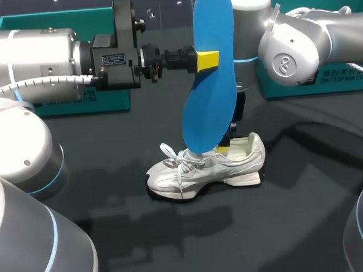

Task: Take the shoe out of the shoebox, open the shoe tongue, remove and reinsert the insole, then place the shoe into the shoebox

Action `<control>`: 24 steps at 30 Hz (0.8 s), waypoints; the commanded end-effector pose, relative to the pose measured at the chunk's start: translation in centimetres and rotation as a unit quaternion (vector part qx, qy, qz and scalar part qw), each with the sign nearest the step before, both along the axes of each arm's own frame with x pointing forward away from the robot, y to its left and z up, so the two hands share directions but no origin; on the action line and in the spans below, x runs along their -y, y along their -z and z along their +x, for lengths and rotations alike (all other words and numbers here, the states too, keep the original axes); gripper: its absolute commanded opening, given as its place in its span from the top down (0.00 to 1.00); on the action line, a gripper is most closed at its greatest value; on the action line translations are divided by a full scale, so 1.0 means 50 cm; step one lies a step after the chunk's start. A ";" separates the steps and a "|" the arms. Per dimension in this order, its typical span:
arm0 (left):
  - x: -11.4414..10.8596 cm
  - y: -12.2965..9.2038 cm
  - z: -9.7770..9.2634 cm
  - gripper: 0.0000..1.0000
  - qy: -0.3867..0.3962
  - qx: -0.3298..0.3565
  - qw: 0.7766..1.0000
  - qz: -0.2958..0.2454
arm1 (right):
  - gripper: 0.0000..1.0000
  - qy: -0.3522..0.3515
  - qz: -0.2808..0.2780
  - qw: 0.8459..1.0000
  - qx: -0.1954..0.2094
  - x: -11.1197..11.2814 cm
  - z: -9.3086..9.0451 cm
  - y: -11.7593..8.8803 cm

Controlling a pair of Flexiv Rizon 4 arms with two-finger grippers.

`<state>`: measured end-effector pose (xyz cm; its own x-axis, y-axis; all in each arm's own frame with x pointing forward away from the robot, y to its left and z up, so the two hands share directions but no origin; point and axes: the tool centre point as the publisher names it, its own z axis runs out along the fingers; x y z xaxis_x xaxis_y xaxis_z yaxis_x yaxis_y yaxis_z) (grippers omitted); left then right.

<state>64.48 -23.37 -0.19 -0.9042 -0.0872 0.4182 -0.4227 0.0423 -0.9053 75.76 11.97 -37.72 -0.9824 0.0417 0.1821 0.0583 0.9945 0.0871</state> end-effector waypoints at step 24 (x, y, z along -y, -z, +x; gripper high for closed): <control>-0.001 0.001 -0.002 1.00 0.000 0.000 1.000 -0.001 | 1.00 0.221 0.067 0.973 0.024 -0.015 -0.069 -0.106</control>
<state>64.48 -23.37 -0.19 -0.9042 -0.0871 0.4181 -0.4227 0.0423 -0.9053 72.82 13.42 -32.51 -0.8808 0.4407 0.1732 0.4681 0.8655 0.1782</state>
